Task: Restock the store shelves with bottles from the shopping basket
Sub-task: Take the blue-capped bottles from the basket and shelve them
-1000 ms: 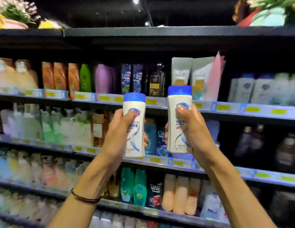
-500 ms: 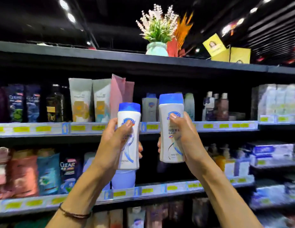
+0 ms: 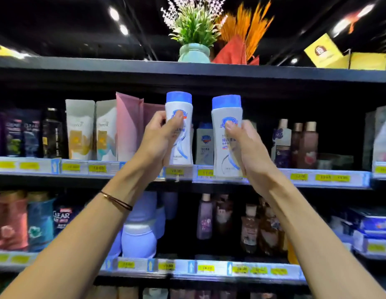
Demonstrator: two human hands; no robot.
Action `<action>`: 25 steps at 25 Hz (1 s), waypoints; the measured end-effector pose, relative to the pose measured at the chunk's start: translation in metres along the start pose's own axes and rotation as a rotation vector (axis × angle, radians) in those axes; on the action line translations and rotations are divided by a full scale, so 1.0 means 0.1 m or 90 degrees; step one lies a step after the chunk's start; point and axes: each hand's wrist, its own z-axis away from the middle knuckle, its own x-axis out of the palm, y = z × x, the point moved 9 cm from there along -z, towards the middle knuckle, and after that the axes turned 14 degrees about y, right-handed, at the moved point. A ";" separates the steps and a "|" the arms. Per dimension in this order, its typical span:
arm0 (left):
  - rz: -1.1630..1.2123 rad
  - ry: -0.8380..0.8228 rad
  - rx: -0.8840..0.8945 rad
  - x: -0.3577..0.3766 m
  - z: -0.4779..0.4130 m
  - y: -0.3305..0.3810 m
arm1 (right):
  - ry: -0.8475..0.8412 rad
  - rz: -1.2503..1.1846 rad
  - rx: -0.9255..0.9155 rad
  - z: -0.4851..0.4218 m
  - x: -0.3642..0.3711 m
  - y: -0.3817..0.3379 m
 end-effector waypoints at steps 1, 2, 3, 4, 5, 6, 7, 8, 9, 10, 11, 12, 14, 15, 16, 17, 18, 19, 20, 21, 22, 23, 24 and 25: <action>-0.012 0.001 0.010 0.04 -0.06 0.01 | -0.002 -0.003 -0.007 -0.09 0.01 0.00; -0.025 0.002 0.023 0.06 -0.12 0.02 | -0.004 -0.004 -0.013 -0.16 0.02 0.00; -0.035 0.004 0.032 0.06 -0.18 0.02 | -0.008 -0.004 -0.019 -0.23 0.02 0.00; -0.045 0.005 0.037 0.06 -0.23 0.01 | -0.012 0.000 -0.024 -0.29 0.03 0.01; -0.056 0.000 0.039 0.06 -0.28 -0.01 | -0.012 0.002 -0.023 -0.34 0.03 0.04; -0.071 -0.005 0.041 0.07 -0.33 -0.05 | -0.009 0.005 -0.023 -0.37 0.02 0.07; -0.092 -0.004 0.042 0.07 -0.37 -0.10 | -0.003 0.010 -0.029 -0.41 0.01 0.10; -0.119 0.003 0.039 0.06 -0.41 -0.16 | 0.006 0.015 -0.040 -0.43 -0.01 0.11; -0.155 0.008 0.034 0.04 -0.44 -0.23 | 0.023 0.018 -0.045 -0.46 -0.03 0.14; -0.192 0.008 0.024 0.02 -0.47 -0.29 | 0.038 0.018 -0.044 -0.48 -0.04 0.16; -0.225 0.001 0.008 0.00 -0.49 -0.34 | 0.048 0.019 -0.040 -0.50 -0.05 0.19; -0.249 -0.010 -0.012 -0.02 -0.51 -0.41 | 0.053 0.030 -0.039 -0.51 -0.06 0.22; -0.278 -0.024 -0.043 -0.09 -0.52 -0.52 | 0.054 0.067 -0.046 -0.51 -0.06 0.27; -0.288 -0.030 -0.050 -0.10 -0.52 -0.55 | 0.055 0.078 -0.052 -0.52 -0.06 0.28; -0.292 -0.035 -0.053 -0.11 -0.51 -0.57 | 0.056 0.085 -0.058 -0.52 -0.06 0.28; -0.295 -0.046 -0.052 -0.10 -0.49 -0.57 | 0.057 0.091 -0.064 -0.54 -0.05 0.28; -0.302 -0.056 -0.046 -0.08 -0.49 -0.57 | 0.056 0.100 -0.068 -0.55 -0.04 0.28; -0.313 -0.062 -0.039 -0.08 -0.50 -0.57 | 0.054 0.110 -0.069 -0.57 -0.02 0.28; -0.326 -0.064 -0.031 -0.08 -0.53 -0.58 | 0.052 0.117 -0.069 -0.59 -0.01 0.28; -0.339 -0.067 -0.023 -0.08 -0.53 -0.58 | 0.053 0.123 -0.071 -0.61 0.00 0.29; -0.350 -0.070 -0.016 -0.09 -0.55 -0.59 | 0.053 0.129 -0.076 -0.62 0.01 0.28; -0.368 -0.072 -0.008 -0.09 -0.56 -0.60 | 0.053 0.139 -0.081 -0.63 0.02 0.28; -0.389 -0.077 0.003 -0.08 -0.57 -0.61 | 0.054 0.152 -0.086 -0.64 0.03 0.29; -0.412 -0.087 0.012 -0.06 -0.56 -0.62 | 0.058 0.167 -0.088 -0.65 0.04 0.30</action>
